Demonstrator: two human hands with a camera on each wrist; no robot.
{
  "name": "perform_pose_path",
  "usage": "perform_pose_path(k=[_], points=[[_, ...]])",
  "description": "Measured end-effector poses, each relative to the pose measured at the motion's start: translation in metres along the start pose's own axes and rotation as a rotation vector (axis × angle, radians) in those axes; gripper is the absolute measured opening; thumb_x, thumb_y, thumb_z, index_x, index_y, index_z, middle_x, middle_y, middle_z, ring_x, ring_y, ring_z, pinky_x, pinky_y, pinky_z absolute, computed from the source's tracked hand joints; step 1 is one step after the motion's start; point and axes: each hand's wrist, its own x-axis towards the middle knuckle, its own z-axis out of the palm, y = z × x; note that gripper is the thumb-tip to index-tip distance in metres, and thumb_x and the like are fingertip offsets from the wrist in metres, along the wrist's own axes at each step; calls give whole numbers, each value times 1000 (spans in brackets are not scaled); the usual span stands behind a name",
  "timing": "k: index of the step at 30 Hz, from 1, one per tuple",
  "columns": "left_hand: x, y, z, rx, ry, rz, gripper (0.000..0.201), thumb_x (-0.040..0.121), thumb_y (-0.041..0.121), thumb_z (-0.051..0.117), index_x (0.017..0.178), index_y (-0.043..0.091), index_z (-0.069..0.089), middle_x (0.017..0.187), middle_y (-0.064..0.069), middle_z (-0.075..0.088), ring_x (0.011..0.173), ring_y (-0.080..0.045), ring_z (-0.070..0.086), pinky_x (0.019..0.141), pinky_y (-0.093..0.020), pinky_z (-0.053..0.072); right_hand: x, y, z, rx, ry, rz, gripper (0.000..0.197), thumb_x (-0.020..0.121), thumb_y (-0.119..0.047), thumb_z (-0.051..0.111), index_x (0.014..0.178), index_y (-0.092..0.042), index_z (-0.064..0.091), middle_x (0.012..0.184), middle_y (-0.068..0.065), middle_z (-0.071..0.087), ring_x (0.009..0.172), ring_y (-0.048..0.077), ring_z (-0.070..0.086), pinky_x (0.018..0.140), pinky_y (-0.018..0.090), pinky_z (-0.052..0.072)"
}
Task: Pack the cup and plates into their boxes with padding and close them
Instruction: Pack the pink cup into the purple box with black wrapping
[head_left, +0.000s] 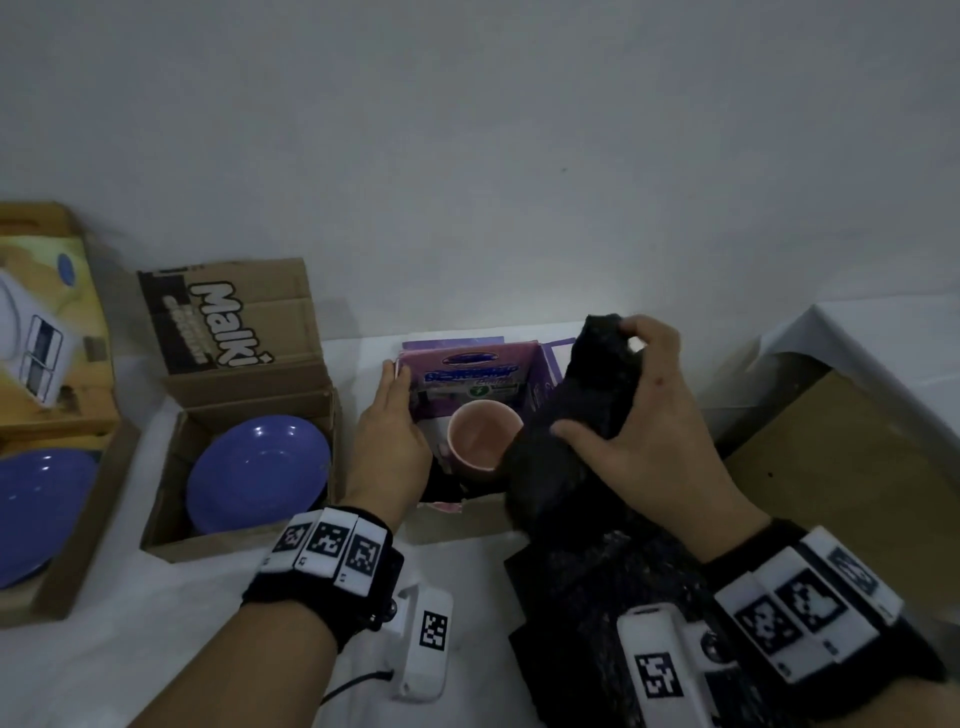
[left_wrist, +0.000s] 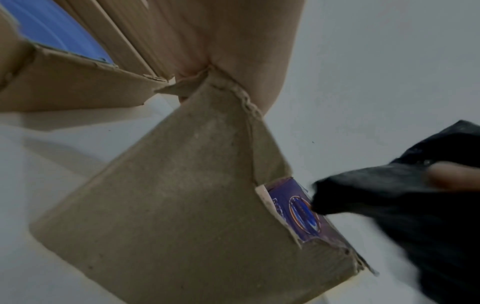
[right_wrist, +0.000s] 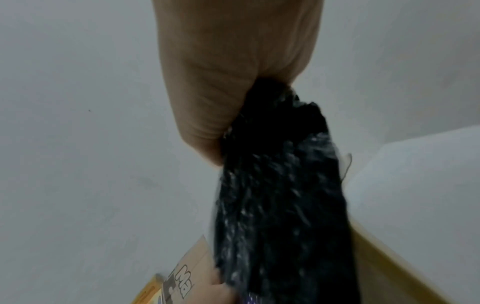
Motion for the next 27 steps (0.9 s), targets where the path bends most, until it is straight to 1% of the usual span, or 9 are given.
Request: perform_pose_path(k=[3,6,8,11,13,16,19,23,27], points=[[1,0,0,-16,9,4,67,89,-5,37,150,19,23,159,2,12,138,-24,30,113,-36,29,8,6,13,-56,96,-9,45,79,5,57,117,-16,45,113,1,48,91,10,50,83,17,46],[0,-1,0,-27,9,-3,68,88,-5,38,150,20,22,159,5,11,139,-22,29,113,-36,29,9,12,26,-185,19,9,25,78,8,51,92,-13,54,93,4,56,78,23,55,66,36,50],[0,-2,0,-26,12,4,68,88,-4,37,150,21,22,159,5,11,139,-21,28,113,-36,30,8,14,32,-155,34,11,19,77,3,54,90,-10,52,92,4,53,77,22,53,60,28,46],[0,-1,0,7,-3,-11,68,88,-2,38,150,22,21,159,4,13,139,-23,30,111,-39,33,12,13,37,-75,47,4,33,71,-10,54,102,-7,45,105,0,35,82,7,41,63,10,39],[1,1,-3,94,-11,-20,65,88,2,41,148,18,24,156,-2,23,136,-26,33,109,-39,34,19,13,40,-55,57,-14,42,64,-3,47,106,-5,41,110,1,27,87,5,35,65,9,40],[7,7,-10,255,29,8,46,86,13,50,132,11,44,133,-12,48,124,-28,39,101,-36,33,35,14,46,-83,144,-46,48,61,16,41,107,2,42,112,12,30,90,6,32,69,18,40],[19,17,-11,324,29,-32,39,84,21,54,120,6,48,130,-18,45,126,-32,35,101,-41,36,47,10,53,-83,172,-71,45,65,18,41,107,3,43,117,22,34,90,8,35,73,18,39],[29,18,-5,210,-36,-59,59,84,6,48,140,5,30,153,-15,21,137,-33,25,110,-42,28,54,18,63,-323,-21,-47,38,79,10,51,115,-1,50,122,20,40,72,27,51,56,32,46],[27,14,-5,96,-6,-27,52,80,-6,44,129,9,39,136,-11,40,115,-32,42,89,-38,36,54,34,71,-560,-236,-107,34,77,6,60,110,-3,55,103,17,54,73,34,56,53,31,38]])
